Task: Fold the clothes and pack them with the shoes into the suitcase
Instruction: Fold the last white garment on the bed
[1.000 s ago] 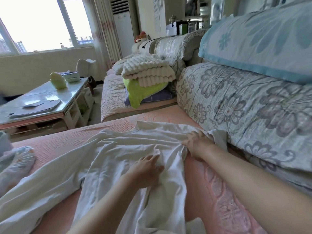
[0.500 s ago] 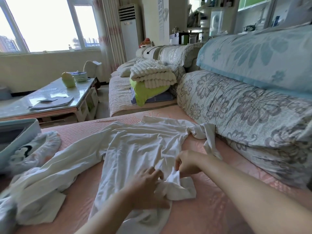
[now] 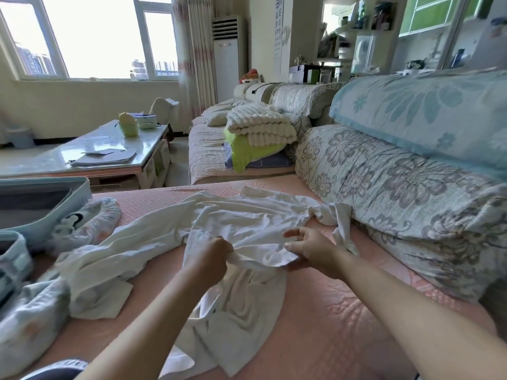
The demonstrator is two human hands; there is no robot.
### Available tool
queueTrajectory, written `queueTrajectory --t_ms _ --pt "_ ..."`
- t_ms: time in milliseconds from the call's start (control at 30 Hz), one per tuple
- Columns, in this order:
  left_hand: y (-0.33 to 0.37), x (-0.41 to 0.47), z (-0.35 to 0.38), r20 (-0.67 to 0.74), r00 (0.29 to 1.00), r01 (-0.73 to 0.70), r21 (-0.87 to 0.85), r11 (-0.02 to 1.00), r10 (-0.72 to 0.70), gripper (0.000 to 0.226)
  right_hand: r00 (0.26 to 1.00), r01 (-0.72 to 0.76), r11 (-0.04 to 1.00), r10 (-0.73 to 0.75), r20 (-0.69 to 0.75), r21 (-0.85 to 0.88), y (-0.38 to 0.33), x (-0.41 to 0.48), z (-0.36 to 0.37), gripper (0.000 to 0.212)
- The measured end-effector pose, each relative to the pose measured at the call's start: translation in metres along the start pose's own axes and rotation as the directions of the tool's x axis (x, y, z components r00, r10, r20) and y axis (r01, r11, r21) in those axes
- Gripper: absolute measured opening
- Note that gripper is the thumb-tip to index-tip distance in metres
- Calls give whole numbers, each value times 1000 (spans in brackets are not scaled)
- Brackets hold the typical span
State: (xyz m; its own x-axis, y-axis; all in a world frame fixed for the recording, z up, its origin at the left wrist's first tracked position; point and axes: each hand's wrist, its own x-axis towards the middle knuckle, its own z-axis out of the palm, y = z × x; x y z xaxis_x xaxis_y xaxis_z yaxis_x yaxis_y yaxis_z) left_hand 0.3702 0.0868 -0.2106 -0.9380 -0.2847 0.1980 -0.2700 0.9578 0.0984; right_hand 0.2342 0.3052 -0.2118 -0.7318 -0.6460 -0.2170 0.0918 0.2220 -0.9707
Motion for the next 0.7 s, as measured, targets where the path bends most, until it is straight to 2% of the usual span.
queueTrajectory --t_ms 33,67,133,233,300,367,400,467,500,567,633,700 --pt "0 -2 -1 147 985 73 122 990 -91 39 999 2 991 -7 36 131 -3 1 0 31" --pt "0 -4 4 266 952 100 204 974 -153 36 998 -2 981 -11 66 192 -3 3 0 33" --pt "3 -8 13 346 929 48 245 968 -133 40 998 -6 995 0 62 104 1 10 0 40" --pt "16 -7 25 223 973 -97 129 987 66 60 999 -8 955 -4 -41 -296 11 18 5 37" --pt "30 -7 31 194 976 -103 19 995 97 69 1000 20 890 -16 11 -456 12 20 14 30" --pt "35 -6 37 204 978 -40 -58 997 51 70 994 41 904 5 107 -425 12 23 24 30" --pt "32 -4 41 206 978 -2 -78 997 18 67 988 48 919 12 151 -392 10 24 30 40" --pt "24 1 45 175 984 62 -119 991 -41 48 983 105 892 -25 184 -440 10 29 39 58" --pt "21 3 45 157 986 84 -144 986 -61 35 984 133 851 -51 173 -507 10 31 43 58" --pt "18 7 45 122 991 87 -204 975 -63 25 986 166 788 -133 99 -593 10 32 48 41" --pt "19 10 43 32 998 66 -334 940 -59 22 959 204 747 -284 -26 -632 7 30 44 20" --pt "22 12 42 -62 998 -12 -392 920 -13 15 898 222 662 -424 -114 -716 0 24 24 19"
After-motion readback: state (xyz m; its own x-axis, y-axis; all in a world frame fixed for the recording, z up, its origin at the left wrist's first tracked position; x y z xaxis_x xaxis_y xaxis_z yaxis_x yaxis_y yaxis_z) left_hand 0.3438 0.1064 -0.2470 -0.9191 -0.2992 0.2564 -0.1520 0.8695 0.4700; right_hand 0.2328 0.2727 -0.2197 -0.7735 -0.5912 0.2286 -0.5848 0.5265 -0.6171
